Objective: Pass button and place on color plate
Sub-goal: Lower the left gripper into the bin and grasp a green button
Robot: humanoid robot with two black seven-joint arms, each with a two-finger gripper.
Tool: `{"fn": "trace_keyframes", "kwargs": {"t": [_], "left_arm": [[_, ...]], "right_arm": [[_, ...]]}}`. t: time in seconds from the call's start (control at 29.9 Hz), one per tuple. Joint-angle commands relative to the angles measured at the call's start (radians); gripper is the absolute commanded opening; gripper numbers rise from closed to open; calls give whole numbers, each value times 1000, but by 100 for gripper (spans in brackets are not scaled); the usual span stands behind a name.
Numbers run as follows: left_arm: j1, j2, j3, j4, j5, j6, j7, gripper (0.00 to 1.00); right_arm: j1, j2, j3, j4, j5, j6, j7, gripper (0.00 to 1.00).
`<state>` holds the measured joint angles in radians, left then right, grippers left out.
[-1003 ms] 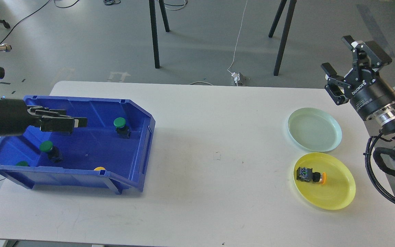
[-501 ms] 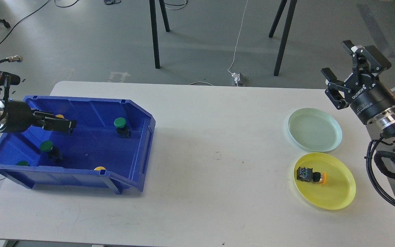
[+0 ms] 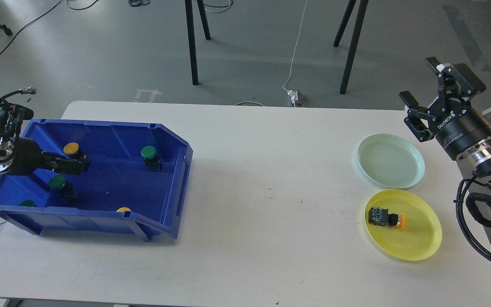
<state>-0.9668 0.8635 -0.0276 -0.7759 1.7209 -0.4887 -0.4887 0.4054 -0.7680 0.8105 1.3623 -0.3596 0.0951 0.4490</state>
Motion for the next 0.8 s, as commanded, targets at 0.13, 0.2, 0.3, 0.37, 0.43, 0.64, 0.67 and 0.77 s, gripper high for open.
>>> {"fn": "trace_keyframes", "kwargs": {"t": [0.13,0.2,0.3,0.37,0.43,0.64,0.67,0.77], "left_arm": [[30,-4,0,35,25,0,0,97],[36,-4,6,40,25,0,0,97],[40,-9,38,46,23,0,0,97],[40,-23,44,67,22,0,0,96],[42,-38,48,95,22,0,0,96],[51,-69,49,156,17,0,0,96],[51,-70,49,159,19,0,0,96],[53,-72,49,168,19,0,0,96]], "right_arm": [[-10,1,-1,0,1,0,2,89],[-11,1,-1,0,1,0,2,89],[-14,1,-1,0,-1,0,4,89],[-19,1,1,1,1,0,4,89],[-20,1,-1,1,1,0,5,89],[-36,1,2,4,1,0,7,89],[-40,1,4,6,1,0,8,89],[-43,1,4,6,1,0,8,89]]}}
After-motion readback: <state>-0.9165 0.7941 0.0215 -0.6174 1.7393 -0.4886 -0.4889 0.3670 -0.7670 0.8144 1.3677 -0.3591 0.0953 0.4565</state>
